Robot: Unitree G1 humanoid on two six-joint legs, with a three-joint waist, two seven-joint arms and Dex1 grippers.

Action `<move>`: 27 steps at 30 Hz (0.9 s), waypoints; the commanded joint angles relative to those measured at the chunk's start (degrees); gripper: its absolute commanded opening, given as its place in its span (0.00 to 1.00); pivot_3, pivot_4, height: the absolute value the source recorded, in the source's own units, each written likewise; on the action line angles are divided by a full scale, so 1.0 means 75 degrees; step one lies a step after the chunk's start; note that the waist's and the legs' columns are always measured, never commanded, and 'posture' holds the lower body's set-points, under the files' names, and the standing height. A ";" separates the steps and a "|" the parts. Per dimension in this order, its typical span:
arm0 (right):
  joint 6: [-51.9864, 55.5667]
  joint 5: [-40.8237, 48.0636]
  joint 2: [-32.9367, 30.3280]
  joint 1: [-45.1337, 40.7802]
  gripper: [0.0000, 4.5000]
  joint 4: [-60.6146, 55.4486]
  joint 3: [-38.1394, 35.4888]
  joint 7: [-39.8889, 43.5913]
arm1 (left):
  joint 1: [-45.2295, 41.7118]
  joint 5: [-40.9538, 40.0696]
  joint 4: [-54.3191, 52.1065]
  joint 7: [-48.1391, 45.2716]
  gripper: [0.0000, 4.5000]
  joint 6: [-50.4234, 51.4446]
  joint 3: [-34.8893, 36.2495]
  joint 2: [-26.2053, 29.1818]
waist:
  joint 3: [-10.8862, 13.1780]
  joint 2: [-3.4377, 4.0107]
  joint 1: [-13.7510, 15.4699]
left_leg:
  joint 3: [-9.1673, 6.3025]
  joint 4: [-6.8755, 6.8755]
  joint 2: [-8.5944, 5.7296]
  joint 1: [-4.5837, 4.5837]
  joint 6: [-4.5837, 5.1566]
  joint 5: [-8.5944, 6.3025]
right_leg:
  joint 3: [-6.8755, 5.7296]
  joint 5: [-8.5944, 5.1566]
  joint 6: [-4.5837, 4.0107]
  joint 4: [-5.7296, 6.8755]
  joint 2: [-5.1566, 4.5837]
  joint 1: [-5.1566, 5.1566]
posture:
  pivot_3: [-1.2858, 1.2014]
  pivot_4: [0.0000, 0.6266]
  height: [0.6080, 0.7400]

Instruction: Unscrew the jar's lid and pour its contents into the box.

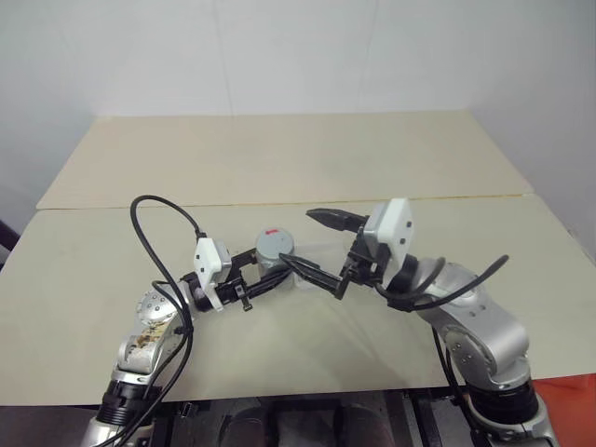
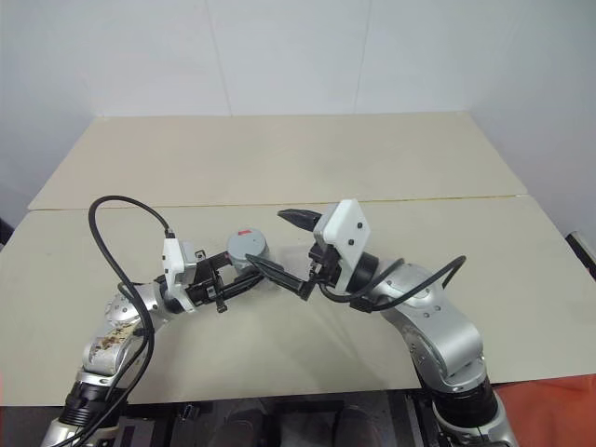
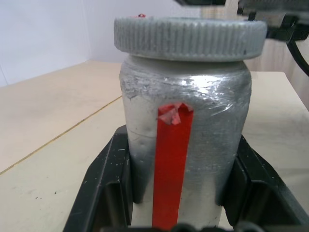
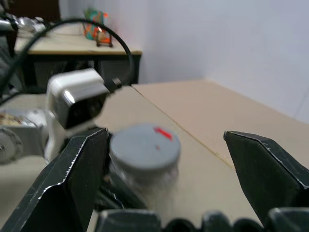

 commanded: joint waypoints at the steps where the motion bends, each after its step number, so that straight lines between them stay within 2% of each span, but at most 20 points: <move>1: -0.0188 -0.0410 0.0227 -0.0457 0.99 0.0398 0.0367 -0.0102 | -0.0099 0.0011 -0.0251 -0.0034 0.43 -0.0175 -0.0053 -0.0043 | 0.0000 0.0000 0.0002 | 0.0000 0.0000 -0.0001 0.0000 0.0000 0.0000 | 0.0000 0.0000 0.0000 0.0000 0.0000 0.0001 | 0.52 0.24 1.00; 13: -0.0433 -0.0851 0.0318 -0.1045 0.99 0.1307 0.0699 0.0448 | -0.0055 0.0014 -0.0341 -0.0003 0.43 -0.0198 -0.0104 -0.0077 | 0.0000 0.0000 0.0005 | 0.0001 0.0000 -0.0001 -0.0004 0.0000 0.0000 | -0.0003 0.0000 0.0000 -0.0001 0.0000 -0.0002 | 0.52 0.24 1.00; 27: -0.0454 -0.0709 -0.0081 -0.0529 0.99 0.1101 0.0120 0.0583 | -0.0054 -0.0028 -0.0211 -0.0058 0.43 -0.0259 0.0027 0.0001 | 0.0000 0.0000 0.0013 | 0.0001 0.0000 -0.0001 -0.0005 -0.0001 0.0000 | -0.0003 0.0000 0.0000 -0.0001 0.0000 -0.0001 | 0.52 0.24 1.00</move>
